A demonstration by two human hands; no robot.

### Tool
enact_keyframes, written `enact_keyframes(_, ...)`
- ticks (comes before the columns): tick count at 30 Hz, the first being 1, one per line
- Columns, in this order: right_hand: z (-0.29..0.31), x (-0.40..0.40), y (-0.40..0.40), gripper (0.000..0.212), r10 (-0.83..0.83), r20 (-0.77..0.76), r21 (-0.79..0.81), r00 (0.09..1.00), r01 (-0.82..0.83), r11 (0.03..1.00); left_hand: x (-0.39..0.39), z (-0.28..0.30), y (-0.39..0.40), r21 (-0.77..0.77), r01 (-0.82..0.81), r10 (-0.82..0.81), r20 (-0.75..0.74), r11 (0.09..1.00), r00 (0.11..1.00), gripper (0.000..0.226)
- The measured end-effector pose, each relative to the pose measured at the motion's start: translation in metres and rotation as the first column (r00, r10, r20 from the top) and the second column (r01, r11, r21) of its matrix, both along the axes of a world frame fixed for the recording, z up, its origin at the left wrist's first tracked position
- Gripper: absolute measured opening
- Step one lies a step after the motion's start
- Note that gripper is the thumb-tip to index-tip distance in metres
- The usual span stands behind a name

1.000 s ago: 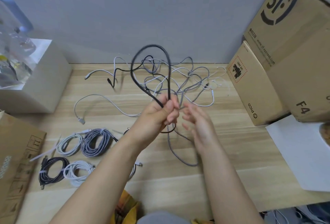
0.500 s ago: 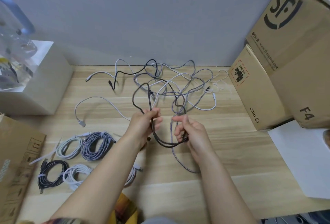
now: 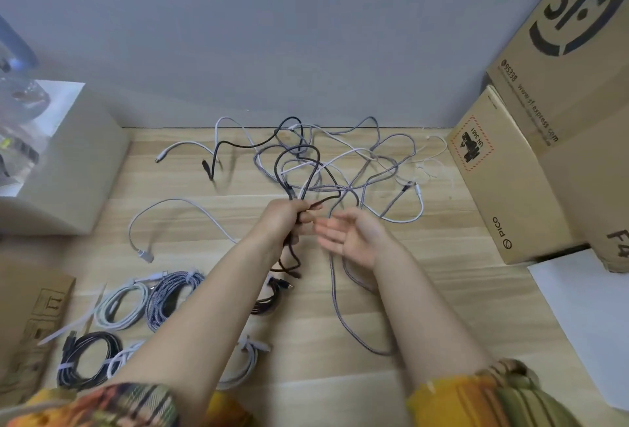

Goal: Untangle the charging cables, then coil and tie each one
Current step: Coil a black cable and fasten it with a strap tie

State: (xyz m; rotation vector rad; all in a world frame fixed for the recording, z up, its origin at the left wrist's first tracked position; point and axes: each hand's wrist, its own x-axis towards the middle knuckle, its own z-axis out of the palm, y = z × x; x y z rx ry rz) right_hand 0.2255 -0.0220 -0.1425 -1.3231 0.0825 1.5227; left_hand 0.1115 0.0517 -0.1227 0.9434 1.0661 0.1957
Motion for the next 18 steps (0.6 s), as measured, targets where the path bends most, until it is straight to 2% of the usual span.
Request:
enact_keyframes(2, 0.0, 0.01, 0.02, 0.023, -0.078, -0.087, -0.003, 0.993, 0.078, 0.997, -0.005, 0.003, 0.003, 0.101, 0.036, -0.033, -0.03, 0.994, 0.999, 0.032)
enact_keyframes(4, -0.001, 0.016, 0.04, 0.025, -0.165, -0.142, -0.001, 0.976, 0.166, 0.986, -0.01, 0.01, 0.007, 0.16, 0.089, -0.086, -0.029, 0.983, 0.996, 0.016)
enact_keyframes(7, -0.007, 0.027, 0.062, 0.026, -0.248, -0.201, 0.02, 0.948, 0.257, 0.966, -0.018, 0.023, 0.012, 0.136, 0.222, -0.243, 0.165, 0.965, 0.956, 0.03)
enact_keyframes(9, -0.005, 0.029, 0.07, 0.027, -0.274, -0.243, 0.051, 0.931, 0.294, 0.954, -0.025, 0.033, 0.016, 0.132, 0.296, -0.323, 0.332, 0.946, 0.886, 0.023)
enact_keyframes(11, -0.003, 0.03, 0.078, 0.028, -0.314, -0.292, 0.061, 0.903, 0.346, 0.936, -0.032, 0.037, 0.022, 0.169, 0.373, -0.405, 0.497, 0.912, 0.767, 0.012)
enact_keyframes(14, -0.007, 0.033, 0.084, 0.025, -0.422, -0.301, 0.0, 0.855, 0.443, 0.897, -0.04, 0.043, 0.029, 0.273, 0.56, -0.531, 0.762, 0.782, 0.371, 0.013)
enact_keyframes(15, -0.01, 0.036, 0.084, 0.024, -0.436, -0.296, -0.017, 0.85, 0.452, 0.892, -0.039, 0.043, 0.031, 0.258, 0.56, -0.507, 0.788, 0.787, 0.349, 0.014)
enact_keyframes(16, -0.011, 0.037, 0.083, 0.022, -0.424, -0.286, -0.025, 0.859, 0.436, 0.9, -0.036, 0.042, 0.031, 0.187, 0.525, -0.461, 0.76, 0.83, 0.458, 0.013)
enact_keyframes(17, -0.011, 0.037, 0.079, 0.022, -0.385, -0.259, -0.017, 0.886, 0.394, 0.919, -0.031, 0.039, 0.032, 0.088, 0.44, -0.387, 0.649, 0.894, 0.655, 0.012)
enact_keyframes(18, -0.009, 0.037, 0.075, 0.024, -0.315, -0.202, 0.002, 0.927, 0.322, 0.947, -0.025, 0.032, 0.035, 0.017, 0.303, -0.277, 0.458, 0.953, 0.844, 0.016)
